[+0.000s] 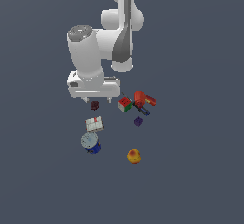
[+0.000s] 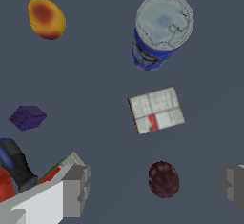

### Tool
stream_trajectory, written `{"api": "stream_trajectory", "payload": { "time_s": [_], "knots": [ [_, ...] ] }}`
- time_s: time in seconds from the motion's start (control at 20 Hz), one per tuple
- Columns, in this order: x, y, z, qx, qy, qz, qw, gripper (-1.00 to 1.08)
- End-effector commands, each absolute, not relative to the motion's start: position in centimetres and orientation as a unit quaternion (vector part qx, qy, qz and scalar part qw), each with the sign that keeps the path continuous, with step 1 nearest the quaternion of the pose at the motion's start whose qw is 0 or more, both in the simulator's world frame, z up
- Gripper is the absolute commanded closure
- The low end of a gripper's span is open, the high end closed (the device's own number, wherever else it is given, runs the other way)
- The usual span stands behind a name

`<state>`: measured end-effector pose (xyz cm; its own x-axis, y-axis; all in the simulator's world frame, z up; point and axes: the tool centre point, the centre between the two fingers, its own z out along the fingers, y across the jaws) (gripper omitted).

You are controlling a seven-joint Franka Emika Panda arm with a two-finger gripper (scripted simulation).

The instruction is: Pick up a designated object from a clutter of objects.

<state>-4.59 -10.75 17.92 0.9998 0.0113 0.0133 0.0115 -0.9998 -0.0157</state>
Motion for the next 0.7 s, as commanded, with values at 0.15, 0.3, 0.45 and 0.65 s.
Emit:
{"api": "stream_trajectory", "payload": {
  "time_s": [0.15, 0.3, 0.45, 0.65],
  "knots": [
    [-7.9, -13.4, 13.3, -1.000, -0.014, -0.004, 0.005, -0.92],
    [-9.7, -14.4, 11.4, -1.000, -0.018, -0.003, 0.003, -0.92],
    [-11.1, -15.1, 10.0, -1.000, -0.021, -0.002, 0.002, -0.92],
    [-12.6, -15.8, 8.7, -1.000, -0.024, -0.001, 0.001, -0.92]
  ]
}}
